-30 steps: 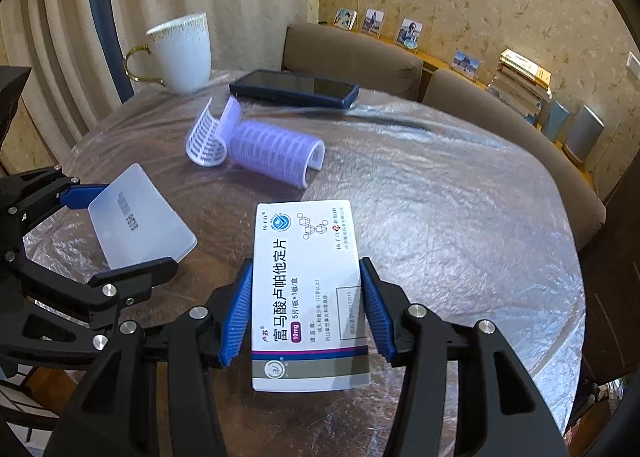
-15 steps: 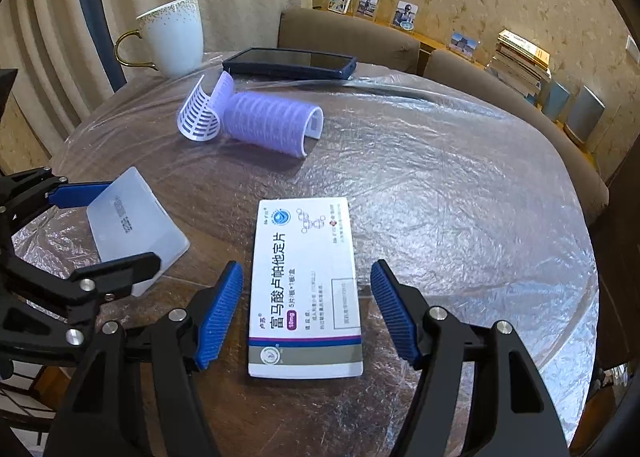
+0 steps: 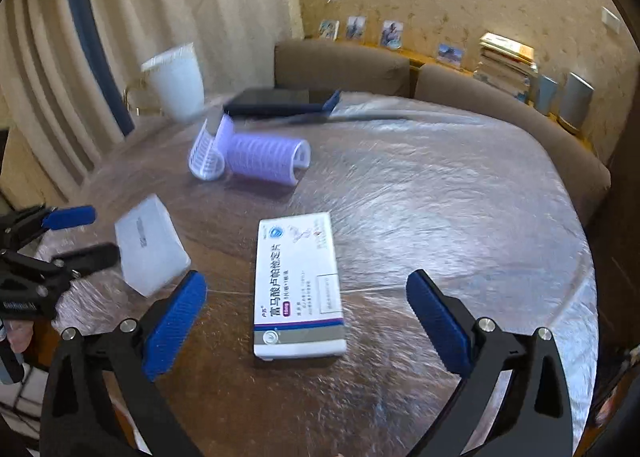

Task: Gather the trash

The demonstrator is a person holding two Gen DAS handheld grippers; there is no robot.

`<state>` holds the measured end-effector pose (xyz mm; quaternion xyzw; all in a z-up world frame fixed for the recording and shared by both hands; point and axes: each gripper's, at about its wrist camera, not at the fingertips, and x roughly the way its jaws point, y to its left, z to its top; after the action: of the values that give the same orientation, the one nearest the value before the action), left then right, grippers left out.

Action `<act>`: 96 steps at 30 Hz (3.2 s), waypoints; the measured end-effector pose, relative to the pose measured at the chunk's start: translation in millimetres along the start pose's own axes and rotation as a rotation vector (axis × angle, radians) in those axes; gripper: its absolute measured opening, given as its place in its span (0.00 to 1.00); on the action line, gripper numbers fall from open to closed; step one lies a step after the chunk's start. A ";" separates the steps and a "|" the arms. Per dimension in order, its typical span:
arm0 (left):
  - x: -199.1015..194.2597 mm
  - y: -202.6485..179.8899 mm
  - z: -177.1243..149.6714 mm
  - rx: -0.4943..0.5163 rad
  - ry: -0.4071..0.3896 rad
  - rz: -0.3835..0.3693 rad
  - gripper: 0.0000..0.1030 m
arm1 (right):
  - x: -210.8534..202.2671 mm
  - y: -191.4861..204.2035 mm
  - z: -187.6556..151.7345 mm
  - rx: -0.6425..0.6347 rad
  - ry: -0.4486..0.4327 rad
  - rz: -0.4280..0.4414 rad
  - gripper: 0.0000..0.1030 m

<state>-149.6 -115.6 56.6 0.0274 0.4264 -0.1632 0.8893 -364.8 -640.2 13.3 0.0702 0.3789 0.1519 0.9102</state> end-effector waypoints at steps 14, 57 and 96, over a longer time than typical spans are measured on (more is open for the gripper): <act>-64.2 0.4 8.7 -0.095 -0.318 -0.080 0.99 | -69.1 35.1 8.8 -0.086 -0.284 -0.040 0.96; 76.2 -17.0 14.2 0.234 0.224 -0.105 0.99 | 68.9 20.1 8.3 -0.096 0.173 -0.016 0.89; 92.0 -25.8 22.3 0.259 0.230 -0.058 0.94 | 81.1 21.8 11.9 -0.125 0.202 -0.051 0.73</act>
<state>-87.4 -168.8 2.4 0.1479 0.5013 -0.2383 0.8185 -307.2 -593.0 -27.2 -0.0120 0.4602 0.1582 0.8735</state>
